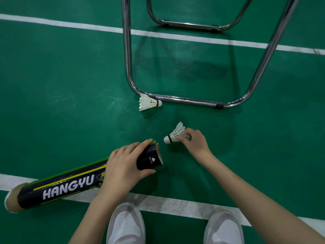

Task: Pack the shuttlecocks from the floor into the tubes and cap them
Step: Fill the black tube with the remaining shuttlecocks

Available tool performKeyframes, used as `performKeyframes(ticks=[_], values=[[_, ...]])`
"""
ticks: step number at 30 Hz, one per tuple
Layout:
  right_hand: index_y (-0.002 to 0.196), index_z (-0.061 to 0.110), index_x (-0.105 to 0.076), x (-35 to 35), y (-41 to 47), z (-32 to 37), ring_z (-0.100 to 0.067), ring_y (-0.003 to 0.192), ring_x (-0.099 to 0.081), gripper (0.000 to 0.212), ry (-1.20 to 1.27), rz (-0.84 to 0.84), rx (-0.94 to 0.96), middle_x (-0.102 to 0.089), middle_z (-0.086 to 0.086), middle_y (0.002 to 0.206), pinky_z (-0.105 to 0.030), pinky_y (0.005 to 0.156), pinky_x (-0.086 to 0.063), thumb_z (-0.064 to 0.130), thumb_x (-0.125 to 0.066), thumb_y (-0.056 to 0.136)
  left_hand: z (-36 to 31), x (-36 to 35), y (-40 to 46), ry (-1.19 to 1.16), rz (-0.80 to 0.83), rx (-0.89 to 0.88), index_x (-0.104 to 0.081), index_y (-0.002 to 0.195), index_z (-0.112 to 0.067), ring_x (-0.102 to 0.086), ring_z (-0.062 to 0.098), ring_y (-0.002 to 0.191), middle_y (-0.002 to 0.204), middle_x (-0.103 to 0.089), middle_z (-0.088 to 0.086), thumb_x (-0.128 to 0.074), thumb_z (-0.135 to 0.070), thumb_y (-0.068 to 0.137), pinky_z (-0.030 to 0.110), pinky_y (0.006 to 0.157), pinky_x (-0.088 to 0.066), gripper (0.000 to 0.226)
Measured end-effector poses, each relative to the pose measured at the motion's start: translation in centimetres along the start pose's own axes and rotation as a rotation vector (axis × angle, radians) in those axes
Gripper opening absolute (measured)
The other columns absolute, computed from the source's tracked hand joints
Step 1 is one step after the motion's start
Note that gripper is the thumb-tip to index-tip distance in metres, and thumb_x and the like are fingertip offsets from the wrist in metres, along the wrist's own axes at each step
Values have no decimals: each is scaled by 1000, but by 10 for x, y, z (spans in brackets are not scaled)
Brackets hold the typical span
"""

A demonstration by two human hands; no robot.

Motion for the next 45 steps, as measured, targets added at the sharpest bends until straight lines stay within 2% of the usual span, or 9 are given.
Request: performKeyframes(ticks=[4, 11, 14, 17, 25, 32, 38, 41, 45], values=[[92, 13, -64, 6, -23, 2, -4, 67, -51, 6, 301, -94, -43, -61, 7, 77, -9, 58, -36, 14, -61, 87, -2, 1, -2, -14, 9, -5, -43, 134, -33, -59, 22, 99, 114, -62, -6, -76, -55, 58, 38, 82, -44, 85], [86, 29, -63, 34, -57, 7, -8, 78, -59, 18, 513, -145, -22, -67, 7, 85, -21, 76, -46, 12, -60, 88, -9, 7, -4, -34, -12, -18, -43, 133, -33, -60, 23, 99, 114, -62, -6, -77, -53, 57, 40, 82, -45, 86], [93, 21, -65, 36, -76, 10, 2, 74, -59, 13, 571, -110, -25, -68, 5, 89, -9, 71, -45, 11, -58, 90, -16, 9, -3, -40, -10, -33, -42, 133, -34, -59, 23, 99, 114, -62, -7, -77, -54, 57, 39, 82, -44, 86], [94, 15, -65, 32, -91, 13, 6, 72, -60, 12, 619, -54, -35, -68, 6, 88, -6, 69, -45, 8, -54, 91, -23, 8, -1, -36, -10, -53, -41, 133, -34, -60, 23, 98, 113, -63, -7, -77, -54, 57, 39, 81, -45, 87], [95, 19, -68, 9, -117, 19, -4, 88, -64, 12, 620, 59, -29, -72, 4, 93, -18, 80, -49, 14, -59, 89, -36, -2, -2, -21, 32, -84, -42, 133, -35, -60, 22, 99, 114, -62, -7, -77, -56, 56, 39, 82, -45, 87], [92, 23, -66, -2, -126, 29, 2, 80, -62, 13, 650, 109, -10, -71, 15, 82, -10, 72, -45, 13, -63, 86, -42, -11, -6, 6, 10, -131, -42, 130, -36, -63, 20, 94, 109, -64, -8, -77, -58, 53, 38, 77, -48, 87], [92, 29, -63, -10, -131, 27, -3, 82, -61, 23, 501, 86, -49, -68, 9, 84, -16, 73, -47, 19, -75, 76, -48, -11, -9, 21, -51, -154, -47, 127, -33, -64, 18, 89, 105, -66, -9, -43, -66, 67, 36, 73, -50, 68], [90, 27, -59, -11, -132, 26, -3, 80, -61, 27, 518, 42, -66, -67, 8, 84, -13, 70, -46, 13, -76, 73, -50, -12, -11, 19, -50, -159, -47, 126, -33, -64, 17, 90, 104, -66, -9, -43, -64, 66, 35, 74, -50, 69], [85, 21, -57, -11, -134, 21, -12, 84, -62, 26, 516, 12, -78, -66, 3, 86, -19, 72, -49, 12, -77, 70, -50, -15, -12, 10, -31, -159, -45, 127, -35, -63, 17, 91, 105, -65, -10, -45, -65, 65, 35, 75, -49, 69]])
Point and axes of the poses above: each hand's wrist, its own y-axis towards the middle knuckle, its own x-axis out of the back of the hand, z = x × y, the point moved 5 cm from there along y, towards the middle knuckle
